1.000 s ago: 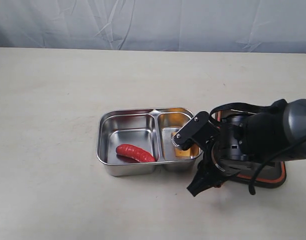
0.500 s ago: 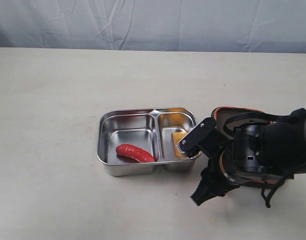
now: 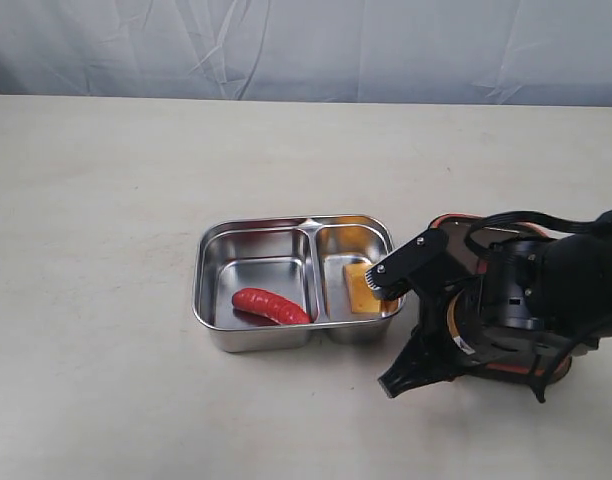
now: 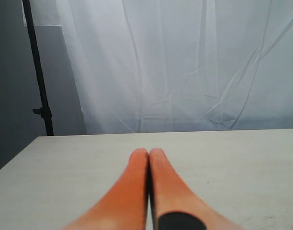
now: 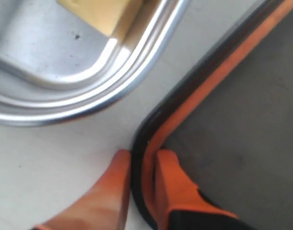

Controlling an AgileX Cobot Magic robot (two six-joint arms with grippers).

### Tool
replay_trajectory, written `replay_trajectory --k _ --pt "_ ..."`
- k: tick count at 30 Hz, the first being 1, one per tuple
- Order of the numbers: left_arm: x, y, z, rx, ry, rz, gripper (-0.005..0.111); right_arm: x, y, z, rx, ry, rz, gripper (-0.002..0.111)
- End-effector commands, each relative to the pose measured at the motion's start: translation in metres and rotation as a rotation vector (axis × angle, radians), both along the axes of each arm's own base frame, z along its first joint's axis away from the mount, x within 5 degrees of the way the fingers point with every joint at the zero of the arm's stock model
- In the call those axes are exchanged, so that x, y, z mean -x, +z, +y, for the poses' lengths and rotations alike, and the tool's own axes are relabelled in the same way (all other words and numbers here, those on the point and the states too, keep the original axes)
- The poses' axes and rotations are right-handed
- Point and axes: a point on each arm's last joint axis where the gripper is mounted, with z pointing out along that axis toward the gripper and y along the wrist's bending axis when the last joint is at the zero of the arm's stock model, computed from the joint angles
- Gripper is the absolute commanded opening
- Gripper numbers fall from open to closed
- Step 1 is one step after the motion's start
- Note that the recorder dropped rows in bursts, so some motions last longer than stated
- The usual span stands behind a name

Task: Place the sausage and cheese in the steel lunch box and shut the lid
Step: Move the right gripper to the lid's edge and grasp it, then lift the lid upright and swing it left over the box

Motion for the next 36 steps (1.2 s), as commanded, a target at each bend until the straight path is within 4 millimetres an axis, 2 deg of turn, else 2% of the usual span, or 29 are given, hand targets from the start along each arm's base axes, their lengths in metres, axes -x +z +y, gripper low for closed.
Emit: replay_trajectory --k 1,5,12,17,20,31,36 --pt "0.001 0.001 0.0 0.005 0.0 -0.015 0.0 0.006 -0.006 -0.016 0.11 -0.081 0.044 -0.001" --pt "0.001 0.001 0.0 0.005 0.0 -0.015 0.0 0.006 0.015 -0.015 0.041 -0.104 -0.006 -0.001" --pt "0.001 0.001 0.0 0.005 0.0 -0.015 0.0 0.011 0.065 -0.02 -0.125 -0.14 -0.111 -0.001" --pt "0.001 0.001 0.0 0.006 0.006 -0.015 0.0 0.017 0.087 -0.024 -0.199 -0.131 -0.157 -0.001" --pt "0.001 0.001 0.001 0.006 0.012 -0.015 0.0 0.019 0.093 -0.026 -0.212 -0.115 -0.169 -0.001" --pt "0.001 0.001 0.001 -0.005 0.01 -0.015 0.0 0.02 0.093 -0.028 -0.192 -0.117 -0.161 -0.001" --pt "0.001 0.001 0.001 -0.017 0.01 -0.015 0.0 0.025 0.104 -0.03 -0.246 -0.106 -0.165 -0.001"
